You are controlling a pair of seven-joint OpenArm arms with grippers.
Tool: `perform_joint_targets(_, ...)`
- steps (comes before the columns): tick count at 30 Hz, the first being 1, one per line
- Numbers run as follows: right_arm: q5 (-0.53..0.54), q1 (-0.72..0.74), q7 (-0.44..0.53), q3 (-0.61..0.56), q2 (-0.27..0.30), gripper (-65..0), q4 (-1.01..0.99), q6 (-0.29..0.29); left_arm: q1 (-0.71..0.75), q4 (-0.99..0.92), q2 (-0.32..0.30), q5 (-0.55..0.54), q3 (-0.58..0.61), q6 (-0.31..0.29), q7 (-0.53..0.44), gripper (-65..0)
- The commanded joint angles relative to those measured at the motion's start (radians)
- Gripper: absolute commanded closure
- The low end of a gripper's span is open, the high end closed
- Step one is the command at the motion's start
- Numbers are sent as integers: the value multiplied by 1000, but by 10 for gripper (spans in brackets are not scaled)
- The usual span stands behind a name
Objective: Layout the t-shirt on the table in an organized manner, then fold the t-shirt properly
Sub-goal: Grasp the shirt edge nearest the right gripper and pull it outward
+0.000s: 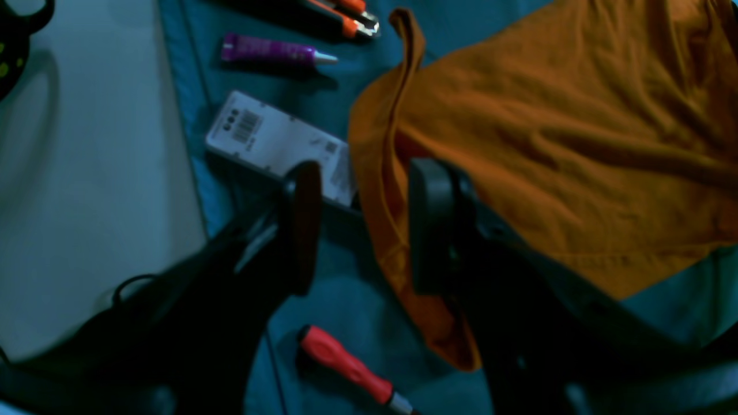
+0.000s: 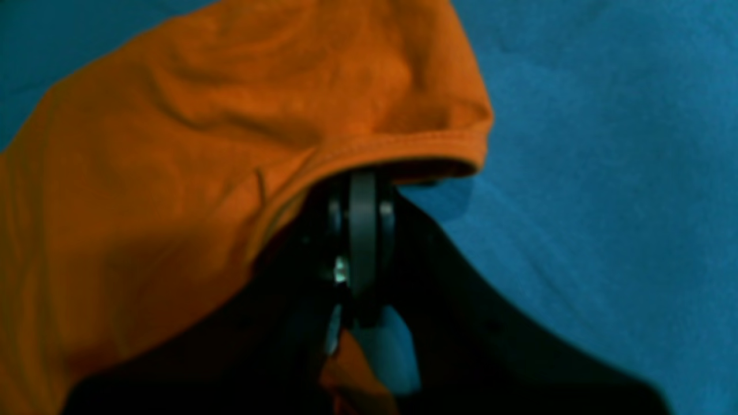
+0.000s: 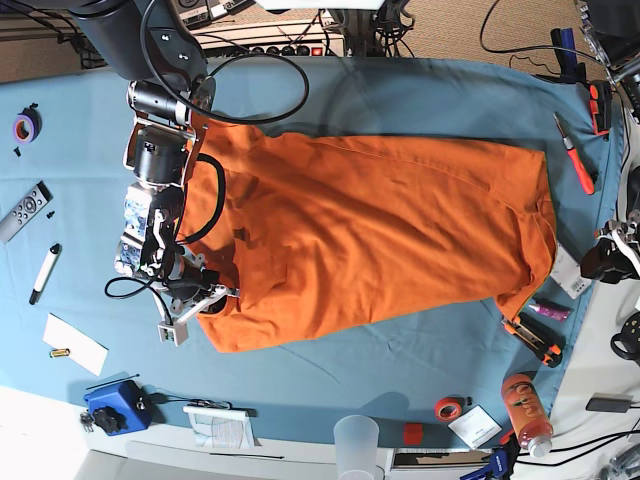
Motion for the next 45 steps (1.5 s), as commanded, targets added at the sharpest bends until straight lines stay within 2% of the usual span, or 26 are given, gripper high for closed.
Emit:
perform_joint_targets(1, 3, 28, 24, 1, 8, 0, 22, 8, -19, 15, -27, -21, -6, 1, -19, -236)
perform_joint_targets(8, 2, 28, 32, 1, 47, 0, 130, 11, -19, 15, -27, -21, -6, 1, -19, -236)
perform_joint_targets(12, 3, 28, 1, 1, 72, 0, 172, 11, -19, 15, -27, -21, -6, 1, -19, -236)
perform_joint_targets(18, 2, 28, 11, 2, 80, 0, 175, 11, -19, 15, -27, -21, -6, 1, -19, -236)
perform_joint_targets(20, 6, 28, 7, 1, 80, 0, 175, 36, -19, 15, -27, -21, -6, 1, -19, -236)
perform_joint_targets(22, 15, 29, -21, 1, 80, 0, 175, 122, -19, 15, -27, -21, -6, 1, -19, -236)
perform_joint_targets(23, 34, 31, -49, 1, 80, -58, 175, 165, -19, 15, -27, -21, -6, 1, -19, -236)
perform_joint_targets(25, 101, 33, -103, 1, 80, -208, 175, 203, -19, 15, -27, -21, -6, 1, -19, -236)
perform_joint_targets(26, 132, 34, -105, 1, 80, -253, 175, 203, -19, 15, -26, -21, -6, 1, -19, -236)
perform_joint_targets(27, 159, 34, -95, 1, 80, -266, 175, 203, -19, 15, -26, -21, -6, 1, -19, -236)
perform_joint_targets(30, 194, 37, -79, 1, 80, -266, 175, 202, -19, 15, -21, -21, -6, 1, -18, -236)
perform_joint_targets(33, 161, 36, -73, 1, 74, -266, 175, 173, -19, 15, -18, -21, -6, 1, -19, -236)
perform_joint_targets(35, 90, 32, -80, 1, 57, -266, 174, 107, -19, 15, -19, -22, -6, 1, -24, -236)
perform_joint_targets(36, 69, 29, -79, 1, 48, -266, 174, 96, -19, 15, -18, -22, -6, 1, -27, -236)
perform_joint_targets(40, 72, 3, -76, -1, 5, -266, 172, 97, -19, 15, -11, -29, -6, 1, -26, -236)
perform_joint_targets(45, 72, -3, -65, -1, -12, -266, 146, 93, -19, 15, -10, -29, -6, 1, -16, -236)
